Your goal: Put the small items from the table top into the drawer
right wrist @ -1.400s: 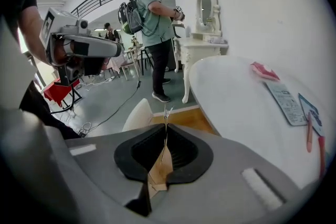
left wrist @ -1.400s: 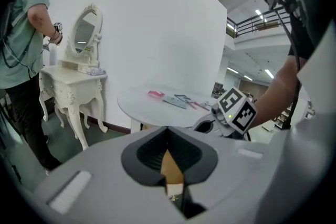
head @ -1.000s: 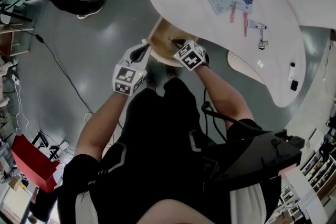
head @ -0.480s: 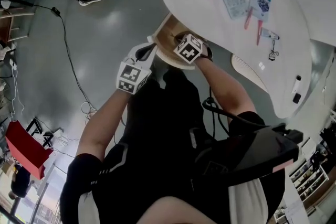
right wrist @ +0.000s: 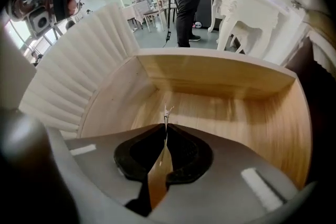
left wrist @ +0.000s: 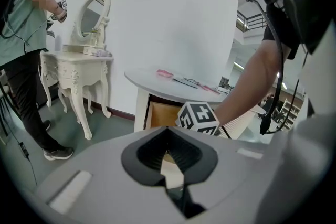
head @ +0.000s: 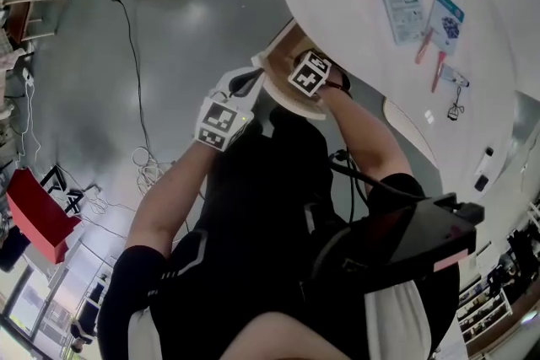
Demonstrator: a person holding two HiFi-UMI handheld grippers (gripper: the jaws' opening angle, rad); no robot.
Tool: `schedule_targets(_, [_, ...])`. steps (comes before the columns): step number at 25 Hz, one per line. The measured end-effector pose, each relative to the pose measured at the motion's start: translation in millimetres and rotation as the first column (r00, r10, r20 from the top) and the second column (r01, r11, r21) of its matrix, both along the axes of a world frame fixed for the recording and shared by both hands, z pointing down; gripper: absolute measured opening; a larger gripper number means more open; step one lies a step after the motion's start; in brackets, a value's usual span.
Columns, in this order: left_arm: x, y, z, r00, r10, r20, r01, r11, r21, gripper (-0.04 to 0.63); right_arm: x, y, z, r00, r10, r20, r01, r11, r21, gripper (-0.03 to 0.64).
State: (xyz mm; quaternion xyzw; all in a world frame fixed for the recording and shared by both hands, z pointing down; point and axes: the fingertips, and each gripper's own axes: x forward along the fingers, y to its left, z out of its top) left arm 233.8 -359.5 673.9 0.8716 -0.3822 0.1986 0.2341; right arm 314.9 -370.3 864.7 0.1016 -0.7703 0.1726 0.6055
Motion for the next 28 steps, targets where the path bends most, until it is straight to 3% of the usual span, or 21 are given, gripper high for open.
schedule_targets(11, [-4.1,4.1,2.5,0.999,-0.048,-0.017,0.048,0.999,-0.022,0.0,-4.4,3.7,29.8,0.994,-0.08,-0.075,0.081,0.997,0.01,0.018])
schedule_targets(20, [-12.1,7.5,-4.2,0.998,-0.058,-0.023,0.057,0.998,-0.022,0.0,-3.7,2.1,37.9,0.995,-0.048,-0.087,0.049,0.999,0.006,0.03])
schedule_targets(22, [-15.3,8.4,-8.0,0.998,-0.058,-0.022,0.058,0.998,-0.014,0.0,-5.2,2.8,34.1,0.996,-0.041,-0.077,0.042,0.999,0.01,0.118])
schedule_targets(28, [-15.6,5.2,-35.9,0.999,-0.047,-0.028,0.047,0.999,0.016,0.0,-7.8,-3.3,-1.5,0.999,-0.006,-0.032,0.008,0.998,0.065,0.108])
